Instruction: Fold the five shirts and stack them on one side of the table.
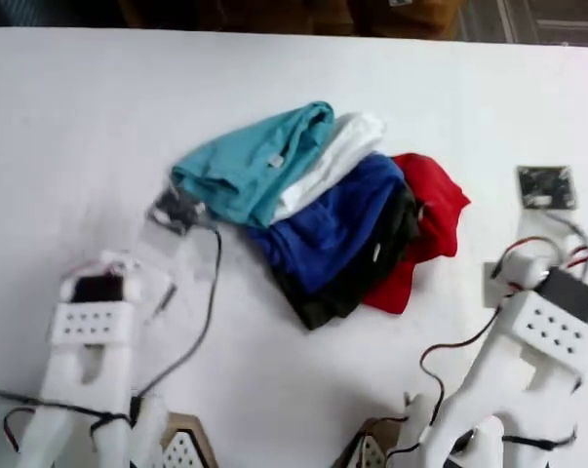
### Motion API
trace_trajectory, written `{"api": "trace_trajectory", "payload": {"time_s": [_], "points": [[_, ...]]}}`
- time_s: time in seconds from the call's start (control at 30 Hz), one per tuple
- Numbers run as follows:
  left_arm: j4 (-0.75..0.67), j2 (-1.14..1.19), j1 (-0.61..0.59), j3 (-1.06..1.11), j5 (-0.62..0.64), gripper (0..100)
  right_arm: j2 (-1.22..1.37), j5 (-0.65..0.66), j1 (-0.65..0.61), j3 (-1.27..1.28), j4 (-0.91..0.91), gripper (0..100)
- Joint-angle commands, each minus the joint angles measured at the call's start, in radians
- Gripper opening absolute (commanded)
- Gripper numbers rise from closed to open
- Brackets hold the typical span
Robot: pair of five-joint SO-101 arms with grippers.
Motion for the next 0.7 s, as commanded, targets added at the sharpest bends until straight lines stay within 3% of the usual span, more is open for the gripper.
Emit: {"api": "trace_trajectory", "payload": {"time_s": [0.0,0.13,0.23,0.33,0.47,0.67], "points": [[0.178,-0.005,-0.06,-0.295,-0.02,35,-0.002,0.028,0.059,-0.201,0.102,10.0],[0.331,0.021,-0.063,-0.513,-0.081,36,-0.002,0.032,0.061,-0.305,0.234,24.1],[0.367,0.104,-0.037,-0.682,-0.101,36,-0.002,0.031,0.061,-0.364,0.295,30.7],[0.364,0.264,0.025,-0.892,-0.094,35,-0.002,0.028,0.061,-0.443,0.335,30.7],[0.552,0.6,0.106,-1.153,-0.017,36,-0.001,0.026,0.061,-0.572,0.372,30.7],[0.674,1.023,0.213,-1.532,0.031,36,0.102,-0.015,0.064,-0.592,0.386,30.7]]}}
